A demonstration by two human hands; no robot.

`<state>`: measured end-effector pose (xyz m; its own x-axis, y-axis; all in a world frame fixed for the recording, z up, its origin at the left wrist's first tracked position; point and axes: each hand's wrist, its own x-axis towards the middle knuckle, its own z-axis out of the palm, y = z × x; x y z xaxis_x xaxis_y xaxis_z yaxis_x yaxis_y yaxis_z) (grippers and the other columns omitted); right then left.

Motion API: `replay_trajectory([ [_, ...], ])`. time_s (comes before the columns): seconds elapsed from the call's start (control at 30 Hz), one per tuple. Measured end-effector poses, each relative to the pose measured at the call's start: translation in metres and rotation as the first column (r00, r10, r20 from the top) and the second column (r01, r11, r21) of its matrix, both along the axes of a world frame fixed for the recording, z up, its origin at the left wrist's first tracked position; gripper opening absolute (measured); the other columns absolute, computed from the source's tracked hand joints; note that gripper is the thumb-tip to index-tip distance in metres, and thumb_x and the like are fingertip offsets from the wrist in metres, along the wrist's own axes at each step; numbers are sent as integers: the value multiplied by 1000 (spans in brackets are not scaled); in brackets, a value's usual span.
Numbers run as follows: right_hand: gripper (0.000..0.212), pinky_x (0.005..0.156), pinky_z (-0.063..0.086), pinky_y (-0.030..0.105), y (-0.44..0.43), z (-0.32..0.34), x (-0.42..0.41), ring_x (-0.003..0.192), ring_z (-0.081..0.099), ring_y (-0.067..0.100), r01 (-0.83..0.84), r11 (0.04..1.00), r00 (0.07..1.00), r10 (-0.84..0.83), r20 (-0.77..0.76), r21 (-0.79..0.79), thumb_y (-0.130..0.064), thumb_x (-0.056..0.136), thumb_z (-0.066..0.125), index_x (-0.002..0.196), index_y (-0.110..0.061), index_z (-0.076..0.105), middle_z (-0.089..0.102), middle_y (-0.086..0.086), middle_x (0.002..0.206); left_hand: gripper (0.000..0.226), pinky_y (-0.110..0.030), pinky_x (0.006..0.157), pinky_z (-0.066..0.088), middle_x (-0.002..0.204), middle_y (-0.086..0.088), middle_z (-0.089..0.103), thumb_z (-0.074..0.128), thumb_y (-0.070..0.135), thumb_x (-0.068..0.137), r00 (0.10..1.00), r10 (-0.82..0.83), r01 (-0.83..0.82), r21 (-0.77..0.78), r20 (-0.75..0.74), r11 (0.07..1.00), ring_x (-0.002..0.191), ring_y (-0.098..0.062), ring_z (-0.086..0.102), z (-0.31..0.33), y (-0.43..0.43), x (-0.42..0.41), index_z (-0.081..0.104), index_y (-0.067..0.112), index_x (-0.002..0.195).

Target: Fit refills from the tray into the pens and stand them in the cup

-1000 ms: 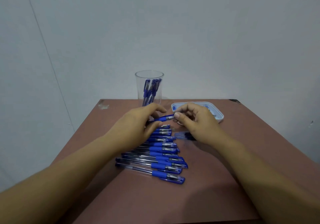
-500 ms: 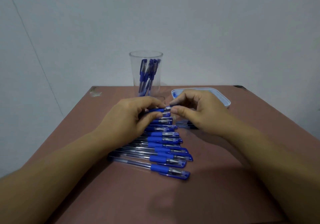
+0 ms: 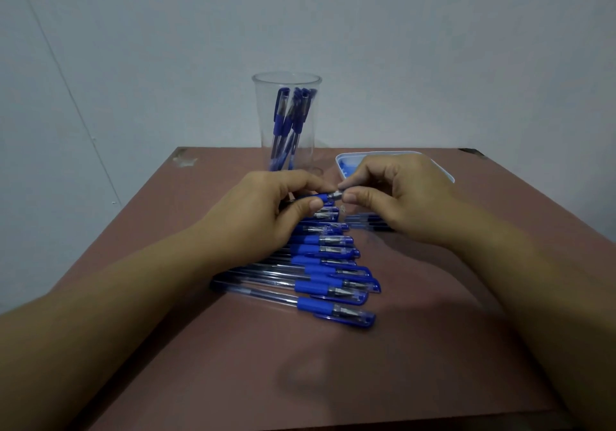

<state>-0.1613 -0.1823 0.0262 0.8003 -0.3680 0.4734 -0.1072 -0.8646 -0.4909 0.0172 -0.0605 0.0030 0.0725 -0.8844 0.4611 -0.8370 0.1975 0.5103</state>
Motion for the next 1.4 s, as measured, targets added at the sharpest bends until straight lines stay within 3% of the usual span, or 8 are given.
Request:
replay_trajectory([
  [0.13,20,70,45,5,0,0,-1,84,64,-10,11,1000,1000,-11,10,-25,-15,87,71,83,-34,67,59,-37,71,23,-32,75,55,89,7,73,59,28,95,998,-4,6,44,-57,999,82,-11,67,0,-2,0,68,35,116],
  [0.27,6,65,40,2,2,1,-2,77,59,-17,42,995,999,-41,14,-96,-12,87,71,91,-15,73,56,-34,74,26,-15,74,52,88,9,73,57,23,97,993,-40,48,71,-110,996,83,-3,66,2,0,-2,69,33,117],
  [0.47,18,72,49,13,-14,4,-17,79,65,-6,151,988,988,-152,-28,-20,-19,85,73,79,-35,67,69,-23,78,29,-12,71,50,77,9,71,59,22,95,992,-13,17,33,-127,999,77,-6,66,4,7,8,63,47,111],
  [0.6,5,65,45,5,-7,17,-26,75,65,3,112,989,987,-99,-123,99,-21,81,77,84,-19,73,73,-10,80,23,-5,65,44,78,21,68,65,36,86,997,66,-69,-64,-44,996,74,2,62,7,8,9,67,38,108],
  [0.83,14,56,43,11,-9,21,-36,59,58,-1,84,959,923,28,-384,272,-21,74,83,83,-18,73,67,-10,65,41,-4,69,46,83,27,66,60,58,74,995,59,-55,-53,83,997,85,10,64,8,10,22,74,34,103],
  [1.13,19,61,48,23,-12,11,-30,60,54,5,109,978,837,5,-546,176,-29,72,85,82,-28,70,65,-17,68,38,-7,61,45,81,22,69,57,62,74,995,-1,7,-62,100,998,76,1,65,11,10,19,70,44,105],
  [1.23,20,64,51,28,-10,12,-30,65,57,7,91,983,870,1,-493,161,-31,71,85,84,-28,70,68,-13,74,40,-7,62,46,80,26,66,57,62,74,994,-2,11,-78,112,997,76,1,64,10,9,20,70,42,106],
  [1.4,14,60,47,17,-5,8,-23,64,57,2,39,992,991,-23,-135,116,-36,78,77,88,-28,70,66,-19,76,38,-5,61,44,82,32,63,59,56,79,987,-20,42,-139,156,989,74,1,64,10,10,20,73,35,107],
])
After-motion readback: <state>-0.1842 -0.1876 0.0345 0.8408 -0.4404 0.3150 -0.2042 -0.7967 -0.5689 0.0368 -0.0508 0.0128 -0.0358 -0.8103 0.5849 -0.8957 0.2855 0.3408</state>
